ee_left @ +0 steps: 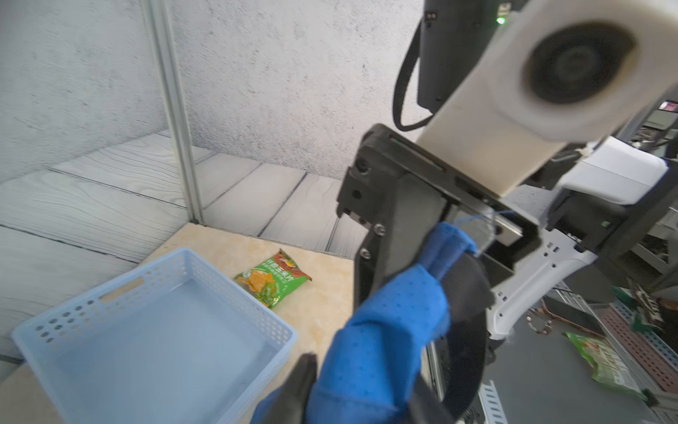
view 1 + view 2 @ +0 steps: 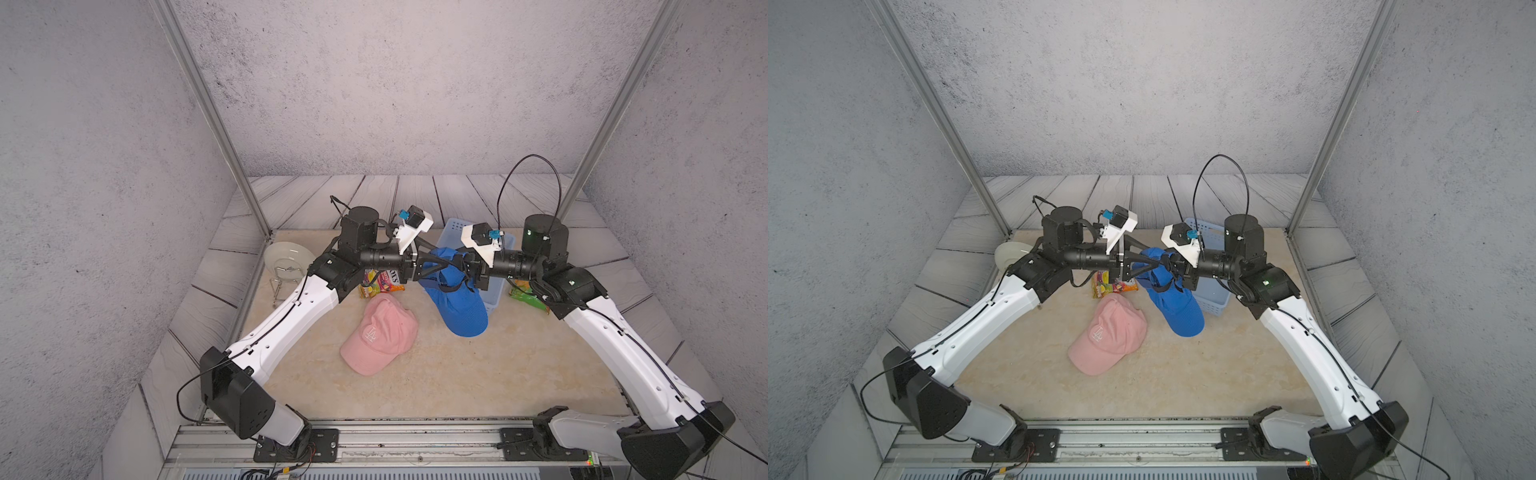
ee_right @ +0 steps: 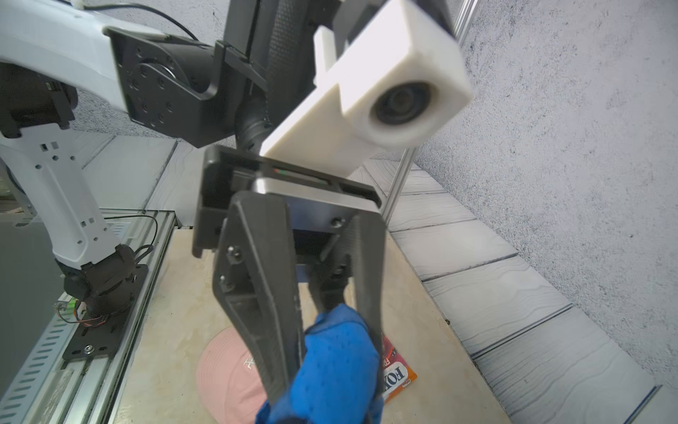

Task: Turn the baseball cap inside out
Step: Turn over the baseball cap.

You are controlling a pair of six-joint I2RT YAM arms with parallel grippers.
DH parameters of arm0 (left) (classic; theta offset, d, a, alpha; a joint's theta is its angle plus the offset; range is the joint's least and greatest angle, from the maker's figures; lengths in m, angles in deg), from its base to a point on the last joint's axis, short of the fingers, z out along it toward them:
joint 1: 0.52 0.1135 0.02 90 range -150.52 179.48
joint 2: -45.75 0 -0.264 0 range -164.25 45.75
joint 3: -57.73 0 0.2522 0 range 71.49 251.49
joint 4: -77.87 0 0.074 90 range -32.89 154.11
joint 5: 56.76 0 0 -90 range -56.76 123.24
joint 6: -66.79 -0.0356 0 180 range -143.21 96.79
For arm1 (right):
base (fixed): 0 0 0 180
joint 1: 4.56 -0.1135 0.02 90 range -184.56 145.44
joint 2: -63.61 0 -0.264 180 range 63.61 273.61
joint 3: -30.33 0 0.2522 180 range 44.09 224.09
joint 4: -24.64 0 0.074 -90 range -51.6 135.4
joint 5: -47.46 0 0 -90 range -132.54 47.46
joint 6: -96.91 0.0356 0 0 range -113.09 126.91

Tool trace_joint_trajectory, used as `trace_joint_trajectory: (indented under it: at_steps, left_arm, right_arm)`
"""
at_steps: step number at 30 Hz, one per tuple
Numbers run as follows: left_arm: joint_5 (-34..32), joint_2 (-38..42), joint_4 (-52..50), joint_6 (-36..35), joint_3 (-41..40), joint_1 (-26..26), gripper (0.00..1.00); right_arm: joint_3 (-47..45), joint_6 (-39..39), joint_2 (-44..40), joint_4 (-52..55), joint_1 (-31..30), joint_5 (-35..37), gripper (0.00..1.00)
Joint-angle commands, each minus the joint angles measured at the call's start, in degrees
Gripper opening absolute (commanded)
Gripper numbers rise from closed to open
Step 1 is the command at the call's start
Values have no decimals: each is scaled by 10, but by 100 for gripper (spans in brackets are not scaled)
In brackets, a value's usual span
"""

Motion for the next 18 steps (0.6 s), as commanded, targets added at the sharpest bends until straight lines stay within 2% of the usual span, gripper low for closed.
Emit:
trace_joint_trajectory:
  at_steps: [1, 7, 12, 18]
  left_arm:
    - [13, 5, 11, 32, 1, 1, 0]
    - [13, 10, 30, 46, 12, 7, 0]
    - [16, 7, 43, 66, 23, 19, 0]
    - [31, 6, 47, 80, 39, 25, 0]
  right_arm:
    - [-11, -8, -44, 20, -1, 18, 20]
    - [-59, -5, -81, 50, 6, 107, 53]
    - [-103, 18, -119, 47, 11, 138, 61]
    - [-159, 41, -153, -11, 14, 186, 65]
